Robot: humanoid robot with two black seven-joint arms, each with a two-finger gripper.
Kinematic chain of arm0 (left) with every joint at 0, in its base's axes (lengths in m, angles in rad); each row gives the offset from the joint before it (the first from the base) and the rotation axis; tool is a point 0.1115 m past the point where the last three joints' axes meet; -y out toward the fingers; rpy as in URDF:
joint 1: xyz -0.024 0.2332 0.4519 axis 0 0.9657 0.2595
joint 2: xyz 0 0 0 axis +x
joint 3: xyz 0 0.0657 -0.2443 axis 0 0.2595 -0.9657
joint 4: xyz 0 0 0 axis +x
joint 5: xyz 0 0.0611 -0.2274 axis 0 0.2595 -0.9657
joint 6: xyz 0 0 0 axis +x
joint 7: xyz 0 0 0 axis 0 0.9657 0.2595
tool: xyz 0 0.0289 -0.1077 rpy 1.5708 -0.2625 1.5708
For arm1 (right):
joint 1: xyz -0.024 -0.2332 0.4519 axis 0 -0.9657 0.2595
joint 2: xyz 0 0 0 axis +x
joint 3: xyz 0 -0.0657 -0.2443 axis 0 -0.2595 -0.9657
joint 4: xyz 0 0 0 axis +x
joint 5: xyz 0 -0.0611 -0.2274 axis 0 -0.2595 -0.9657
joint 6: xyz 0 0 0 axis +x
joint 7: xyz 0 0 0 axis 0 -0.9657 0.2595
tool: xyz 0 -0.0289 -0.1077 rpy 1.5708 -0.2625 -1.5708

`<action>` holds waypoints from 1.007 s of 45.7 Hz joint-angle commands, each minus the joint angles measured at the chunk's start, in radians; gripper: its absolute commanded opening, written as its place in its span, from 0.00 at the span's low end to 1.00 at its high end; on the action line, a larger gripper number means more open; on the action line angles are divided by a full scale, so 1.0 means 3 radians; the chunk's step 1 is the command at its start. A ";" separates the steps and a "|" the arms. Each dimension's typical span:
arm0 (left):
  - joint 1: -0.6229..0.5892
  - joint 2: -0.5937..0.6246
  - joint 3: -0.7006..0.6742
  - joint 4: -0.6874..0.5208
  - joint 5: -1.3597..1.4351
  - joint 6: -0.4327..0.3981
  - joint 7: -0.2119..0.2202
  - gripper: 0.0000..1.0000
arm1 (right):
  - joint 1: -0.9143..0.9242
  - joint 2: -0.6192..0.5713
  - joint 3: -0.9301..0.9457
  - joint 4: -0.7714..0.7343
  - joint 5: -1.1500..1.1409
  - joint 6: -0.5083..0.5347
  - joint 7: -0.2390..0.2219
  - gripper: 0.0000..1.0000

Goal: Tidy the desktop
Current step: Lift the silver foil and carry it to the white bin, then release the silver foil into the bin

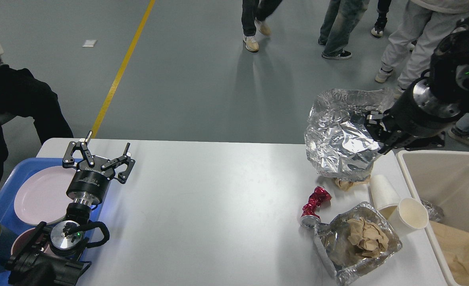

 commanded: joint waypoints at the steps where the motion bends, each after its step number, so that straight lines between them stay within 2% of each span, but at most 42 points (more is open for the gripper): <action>1: 0.0000 0.0000 0.0000 0.0000 0.0000 -0.0004 -0.0002 0.97 | 0.0057 -0.0121 -0.0190 0.0085 -0.0036 0.0002 0.0006 0.00; 7: 0.0000 -0.0005 0.0000 0.0000 0.0000 0.0001 -0.0002 0.97 | -0.0055 -0.0397 -0.0359 0.0019 -0.0041 -0.0304 0.0001 0.00; 13: 0.0000 -0.0005 0.0000 0.0000 0.0000 -0.0004 -0.0002 0.97 | -0.0459 -0.0832 -0.0620 -0.0221 -0.0194 -0.0718 0.0001 0.00; 21: 0.0000 -0.0005 0.0000 0.0000 0.0000 -0.0004 -0.0002 0.97 | -0.1210 -0.1537 -0.0513 -0.1064 -0.0384 -0.0755 0.0001 0.00; 29: 0.0000 -0.0005 0.0000 0.0000 0.0000 -0.0004 -0.0002 0.97 | -0.2498 -0.1819 0.0085 -0.2082 -0.0399 -0.0790 0.0006 0.00; 38: 0.0000 -0.0005 0.0000 0.0000 0.0000 -0.0004 -0.0002 0.97 | -0.4160 -0.1769 0.1204 -0.3156 -0.0394 -0.1184 0.0036 0.00; 46: 0.0000 -0.0005 0.0000 0.0000 0.0000 -0.0004 -0.0002 0.97 | -0.5306 -0.1222 0.1809 -0.4081 -0.0394 -0.1450 0.0042 0.00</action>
